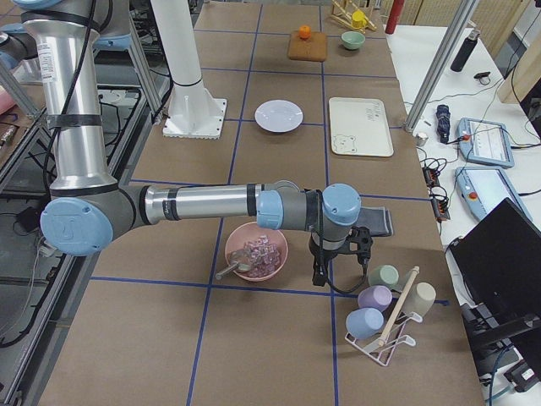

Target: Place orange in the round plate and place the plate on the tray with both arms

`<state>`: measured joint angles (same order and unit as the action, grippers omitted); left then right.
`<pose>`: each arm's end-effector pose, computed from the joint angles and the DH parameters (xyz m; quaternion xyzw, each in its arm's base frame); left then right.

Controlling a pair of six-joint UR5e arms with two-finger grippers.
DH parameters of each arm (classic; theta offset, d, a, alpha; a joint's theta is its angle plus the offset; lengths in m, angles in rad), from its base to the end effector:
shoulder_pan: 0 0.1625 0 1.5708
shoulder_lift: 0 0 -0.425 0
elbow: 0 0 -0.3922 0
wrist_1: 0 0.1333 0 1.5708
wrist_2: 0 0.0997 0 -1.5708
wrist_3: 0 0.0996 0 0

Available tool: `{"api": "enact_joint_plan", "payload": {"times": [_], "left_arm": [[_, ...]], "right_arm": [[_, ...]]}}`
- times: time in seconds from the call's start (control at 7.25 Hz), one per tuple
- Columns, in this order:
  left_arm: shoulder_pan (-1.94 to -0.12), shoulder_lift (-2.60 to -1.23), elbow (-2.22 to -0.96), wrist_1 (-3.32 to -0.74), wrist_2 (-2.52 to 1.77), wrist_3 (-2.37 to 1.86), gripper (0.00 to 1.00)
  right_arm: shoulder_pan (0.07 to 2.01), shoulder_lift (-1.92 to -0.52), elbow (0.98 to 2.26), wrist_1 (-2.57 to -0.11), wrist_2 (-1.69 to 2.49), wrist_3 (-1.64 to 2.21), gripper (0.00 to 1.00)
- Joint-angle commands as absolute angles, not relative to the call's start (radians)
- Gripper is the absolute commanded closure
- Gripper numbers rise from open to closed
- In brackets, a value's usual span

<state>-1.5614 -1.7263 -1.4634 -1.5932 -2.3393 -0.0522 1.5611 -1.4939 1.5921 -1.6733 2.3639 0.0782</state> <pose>-0.0588 -0.5626 0.6279 0.0211 0.3755 -0.0066 0.9266 0.0573 -0.5229 0.6181 -0.0190 -0.3858 0.0324 0.9218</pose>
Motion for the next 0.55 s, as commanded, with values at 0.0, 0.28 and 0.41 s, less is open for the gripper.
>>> {"api": "enact_joint_plan", "payload": {"times": [0.0, 0.28, 0.41], "left_arm": [[-1.56, -1.727, -1.463, -1.594, -2.338, -0.051, 0.02], [-1.56, -1.727, -1.465, -1.594, -2.338, -0.051, 0.02], [-1.56, -1.727, -1.468, -1.595, -2.323, -0.051, 0.02]], "right_arm": [[1.562, -1.493, 1.592, -1.674, 2.365, 0.078, 0.0], [1.562, -1.493, 1.594, -1.672, 2.365, 0.078, 0.0], [1.56, -1.493, 1.597, -1.672, 2.368, 0.078, 0.0]]}}
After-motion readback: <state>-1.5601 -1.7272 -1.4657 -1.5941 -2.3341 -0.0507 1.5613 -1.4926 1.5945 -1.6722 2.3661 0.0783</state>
